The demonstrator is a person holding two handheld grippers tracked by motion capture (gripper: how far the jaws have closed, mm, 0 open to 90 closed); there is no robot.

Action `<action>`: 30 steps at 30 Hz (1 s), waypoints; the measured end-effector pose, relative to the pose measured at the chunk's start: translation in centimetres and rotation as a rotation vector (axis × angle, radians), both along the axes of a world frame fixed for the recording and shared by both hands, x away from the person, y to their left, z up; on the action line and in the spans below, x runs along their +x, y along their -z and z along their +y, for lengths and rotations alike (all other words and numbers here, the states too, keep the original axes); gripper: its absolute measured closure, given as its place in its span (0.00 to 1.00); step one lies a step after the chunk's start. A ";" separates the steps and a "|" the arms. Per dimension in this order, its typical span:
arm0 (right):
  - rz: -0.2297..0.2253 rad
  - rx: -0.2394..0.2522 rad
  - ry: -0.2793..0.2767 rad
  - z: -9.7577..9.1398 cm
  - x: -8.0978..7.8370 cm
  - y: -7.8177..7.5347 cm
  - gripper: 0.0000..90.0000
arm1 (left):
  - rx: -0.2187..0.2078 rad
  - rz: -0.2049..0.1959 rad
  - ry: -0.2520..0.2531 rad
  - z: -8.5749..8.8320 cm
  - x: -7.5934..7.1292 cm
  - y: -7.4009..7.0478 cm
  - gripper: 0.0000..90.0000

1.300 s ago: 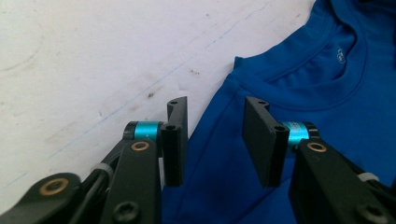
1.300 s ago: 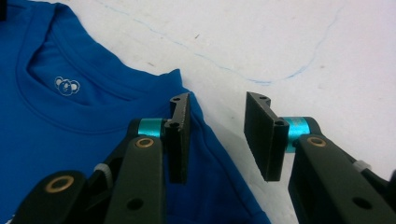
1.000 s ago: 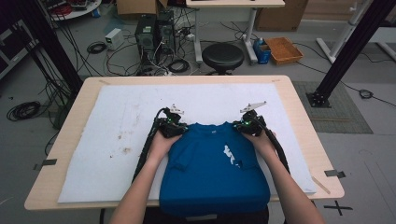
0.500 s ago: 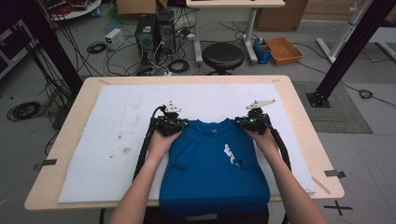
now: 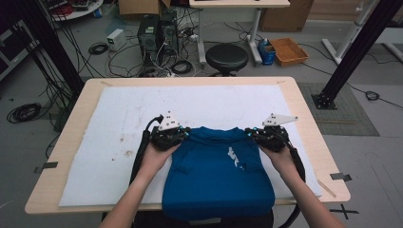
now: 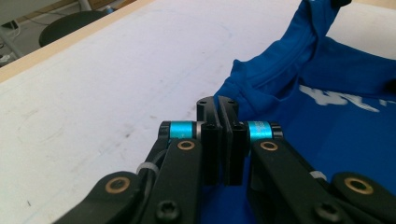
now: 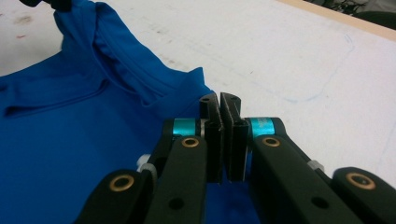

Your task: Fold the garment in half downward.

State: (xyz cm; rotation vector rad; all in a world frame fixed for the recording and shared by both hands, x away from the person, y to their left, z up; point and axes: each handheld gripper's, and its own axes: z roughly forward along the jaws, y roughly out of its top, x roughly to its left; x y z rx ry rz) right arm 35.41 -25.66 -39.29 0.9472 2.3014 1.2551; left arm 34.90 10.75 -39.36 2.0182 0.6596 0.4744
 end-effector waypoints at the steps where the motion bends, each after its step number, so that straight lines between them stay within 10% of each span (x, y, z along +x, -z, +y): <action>1: -0.004 0.002 0.002 0.0 -0.7 -0.1 0.99 | 0.003 -0.005 0.009 0.0 -0.6 0.0 0.97; 10: -0.002 0.011 0.034 -0.9 -6.6 0.4 0.99 | -0.042 0.016 0.039 0.4 -5.5 0.8 0.97; 30: 0.061 -0.116 -0.051 -0.9 -13.6 2.9 0.98 | 0.065 0.109 0.138 0.1 -12.0 3.6 0.94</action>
